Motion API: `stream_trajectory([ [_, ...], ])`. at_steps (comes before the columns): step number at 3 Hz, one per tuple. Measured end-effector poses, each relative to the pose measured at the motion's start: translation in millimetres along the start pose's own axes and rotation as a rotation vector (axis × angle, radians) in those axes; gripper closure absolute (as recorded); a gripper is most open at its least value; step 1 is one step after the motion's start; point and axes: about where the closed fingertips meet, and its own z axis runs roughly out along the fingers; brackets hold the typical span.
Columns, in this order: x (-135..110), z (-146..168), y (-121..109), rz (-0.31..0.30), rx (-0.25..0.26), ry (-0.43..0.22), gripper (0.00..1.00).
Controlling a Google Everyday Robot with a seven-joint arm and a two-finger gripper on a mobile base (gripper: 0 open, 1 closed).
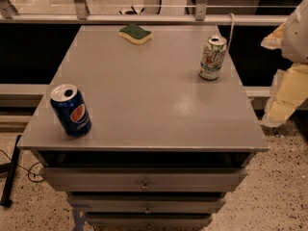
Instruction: Move 7up can near sponge
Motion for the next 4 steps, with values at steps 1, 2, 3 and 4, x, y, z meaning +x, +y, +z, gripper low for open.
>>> stream_trajectory([
  [1, -1.4, 0.8, -0.8, 0.0, 0.014, -0.015, 0.0],
  [2, 1.3, 17.1, -14.6, 0.013, 0.054, -0.051, 0.0],
  [3, 8.0, 34.6, -51.8, 0.062, 0.123, -0.13, 0.0],
  [4, 19.8, 51.5, -100.5, 0.167, 0.197, -0.223, 0.0],
])
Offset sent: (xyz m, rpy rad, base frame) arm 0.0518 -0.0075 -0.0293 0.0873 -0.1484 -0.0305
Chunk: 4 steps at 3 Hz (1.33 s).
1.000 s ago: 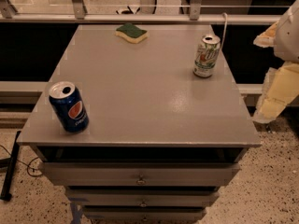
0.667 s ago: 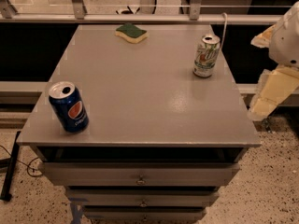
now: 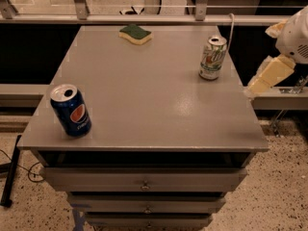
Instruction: Move 7up can near sponge
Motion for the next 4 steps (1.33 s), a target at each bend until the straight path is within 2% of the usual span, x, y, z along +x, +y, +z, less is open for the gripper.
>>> stream_trajectory([
  [1, 6.1, 25.4, -35.7, 0.133, 0.019, -0.129, 0.0],
  [2, 4.1, 52.1, -55.0, 0.243, -0.009, -0.28, 0.0],
  [3, -3.0, 75.0, -64.6, 0.306, -0.054, -0.441, 0.0],
  [4, -15.5, 93.8, -67.3, 0.31, -0.091, -0.59, 0.0],
])
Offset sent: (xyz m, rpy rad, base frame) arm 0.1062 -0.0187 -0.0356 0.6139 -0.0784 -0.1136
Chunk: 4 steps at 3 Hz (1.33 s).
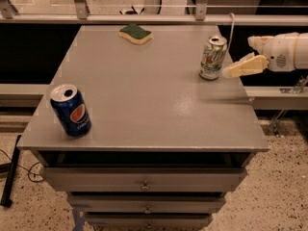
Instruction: Move 7up can near sponge
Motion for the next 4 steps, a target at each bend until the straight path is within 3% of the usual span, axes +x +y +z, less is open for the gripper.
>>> stream_trajectory([
  [1, -3.2, 20.5, 0.2, -0.017, -0.044, -0.107, 0.0],
  [2, -4.0, 41.5, 5.5, -0.026, -0.079, -0.174, 0.11],
  [4, -12.1, 67.0, 13.9, -0.01, -0.095, -0.217, 0.53],
])
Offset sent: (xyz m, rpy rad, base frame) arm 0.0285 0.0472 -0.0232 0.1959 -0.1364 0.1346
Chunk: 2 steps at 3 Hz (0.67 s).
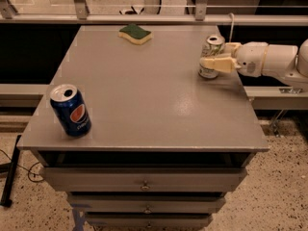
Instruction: Move 7up can near sponge
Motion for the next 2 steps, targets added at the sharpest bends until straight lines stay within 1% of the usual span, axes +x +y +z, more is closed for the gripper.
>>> stream_trajectory([
  [1, -19.4, 8.6, -9.7, -0.005, 0.016, -0.019, 0.84],
  [2, -52.9, 10.5, -26.5, -0.049, 0.042, -0.049, 1.0],
])
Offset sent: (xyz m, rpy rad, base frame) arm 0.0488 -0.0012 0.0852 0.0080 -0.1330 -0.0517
